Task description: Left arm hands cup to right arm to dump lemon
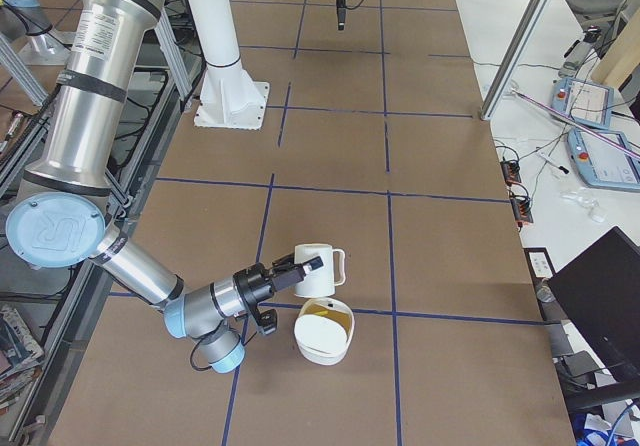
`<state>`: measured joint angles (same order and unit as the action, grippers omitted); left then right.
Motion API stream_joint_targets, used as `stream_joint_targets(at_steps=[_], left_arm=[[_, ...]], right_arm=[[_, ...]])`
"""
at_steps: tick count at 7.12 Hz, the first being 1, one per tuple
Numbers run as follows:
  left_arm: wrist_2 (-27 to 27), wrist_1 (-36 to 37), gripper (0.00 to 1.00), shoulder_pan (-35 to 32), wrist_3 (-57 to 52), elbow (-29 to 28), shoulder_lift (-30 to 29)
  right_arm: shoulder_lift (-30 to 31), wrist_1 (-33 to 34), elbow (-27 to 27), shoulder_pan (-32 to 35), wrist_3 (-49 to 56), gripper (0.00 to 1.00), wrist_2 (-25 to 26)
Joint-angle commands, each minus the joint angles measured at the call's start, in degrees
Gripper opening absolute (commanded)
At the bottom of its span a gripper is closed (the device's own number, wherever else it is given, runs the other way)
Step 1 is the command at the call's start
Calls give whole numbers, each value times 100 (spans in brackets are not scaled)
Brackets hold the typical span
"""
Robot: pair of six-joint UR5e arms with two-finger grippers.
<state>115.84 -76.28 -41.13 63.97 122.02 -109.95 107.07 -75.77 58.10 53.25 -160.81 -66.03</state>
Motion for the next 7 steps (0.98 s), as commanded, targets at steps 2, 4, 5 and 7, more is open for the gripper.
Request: stream_joint_targets(at_steps=[2,4,5,7], left_arm=[[0,-1,100,0,1,-3,0],[0,-1,100,0,1,-3,0],[0,-1,100,0,1,-3,0],[0,-1,100,0,1,-3,9]], right_arm=[[7,-35,-9,1,15,12,11],[33,-9,-53,10,198,13,-33],[42,53,-44,10,469,13,-42],[77,402,96,54,996,13,-199]])
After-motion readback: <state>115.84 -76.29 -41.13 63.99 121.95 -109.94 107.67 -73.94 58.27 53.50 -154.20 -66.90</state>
